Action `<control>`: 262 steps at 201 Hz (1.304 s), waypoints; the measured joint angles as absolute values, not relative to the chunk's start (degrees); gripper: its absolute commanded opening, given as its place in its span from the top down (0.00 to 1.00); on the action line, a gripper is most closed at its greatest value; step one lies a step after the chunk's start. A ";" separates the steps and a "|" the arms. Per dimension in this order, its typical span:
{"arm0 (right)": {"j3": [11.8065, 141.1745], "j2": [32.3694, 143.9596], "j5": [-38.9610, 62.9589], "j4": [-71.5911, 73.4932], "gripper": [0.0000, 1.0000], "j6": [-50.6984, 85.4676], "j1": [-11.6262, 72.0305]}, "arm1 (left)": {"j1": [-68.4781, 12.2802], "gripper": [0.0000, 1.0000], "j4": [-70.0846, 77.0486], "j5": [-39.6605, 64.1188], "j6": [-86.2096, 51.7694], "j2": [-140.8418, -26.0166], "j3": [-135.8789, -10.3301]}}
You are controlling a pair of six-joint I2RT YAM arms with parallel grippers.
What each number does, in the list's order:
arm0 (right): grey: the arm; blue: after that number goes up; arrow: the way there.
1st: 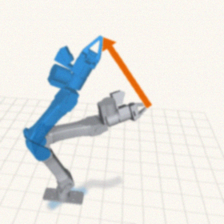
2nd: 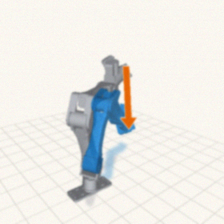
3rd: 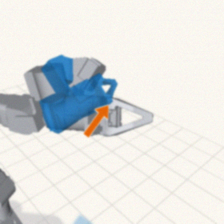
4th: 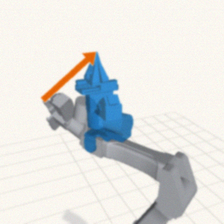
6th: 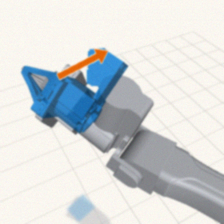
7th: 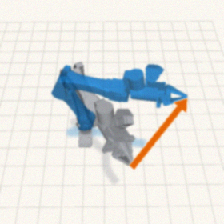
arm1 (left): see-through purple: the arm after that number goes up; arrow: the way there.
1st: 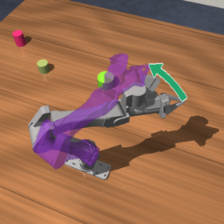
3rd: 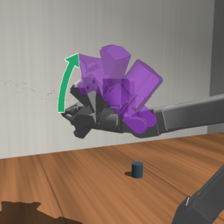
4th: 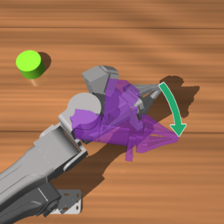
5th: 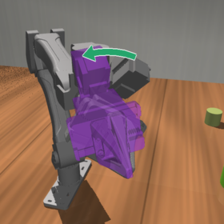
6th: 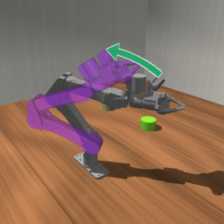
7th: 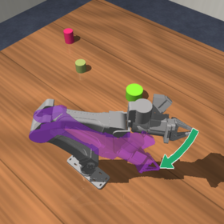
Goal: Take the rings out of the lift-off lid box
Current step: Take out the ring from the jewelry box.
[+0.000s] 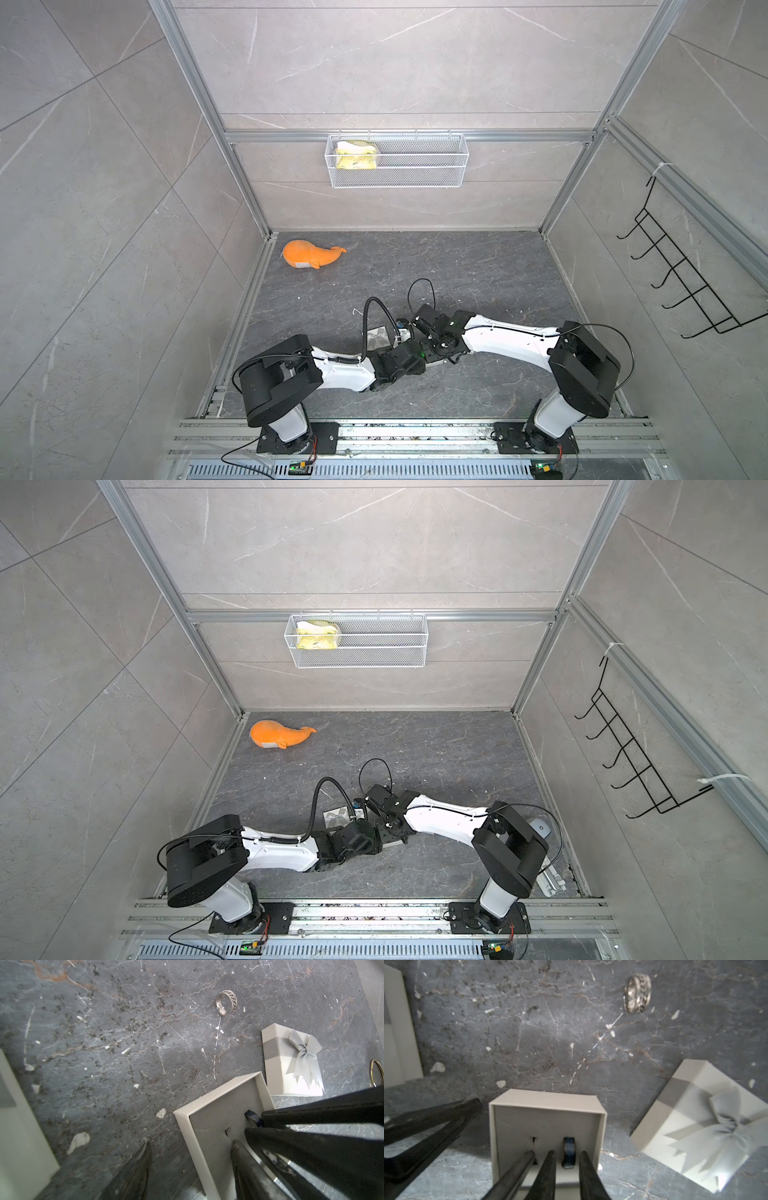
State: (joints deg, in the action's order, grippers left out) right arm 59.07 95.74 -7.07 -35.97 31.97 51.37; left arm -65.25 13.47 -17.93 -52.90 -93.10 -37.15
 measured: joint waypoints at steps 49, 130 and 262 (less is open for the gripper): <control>59.35 96.33 -7.25 -36.01 0.81 31.94 51.31 | -65.25 0.38 12.67 -18.06 -52.95 -93.47 -37.60; 59.37 95.92 -7.99 -36.18 0.95 32.01 50.92 | -65.25 0.38 12.36 -19.42 -53.19 -94.91 -38.98; 57.34 90.85 -6.48 -33.15 1.00 32.29 50.72 | -65.21 0.39 8.34 -19.90 -53.34 -98.26 -44.05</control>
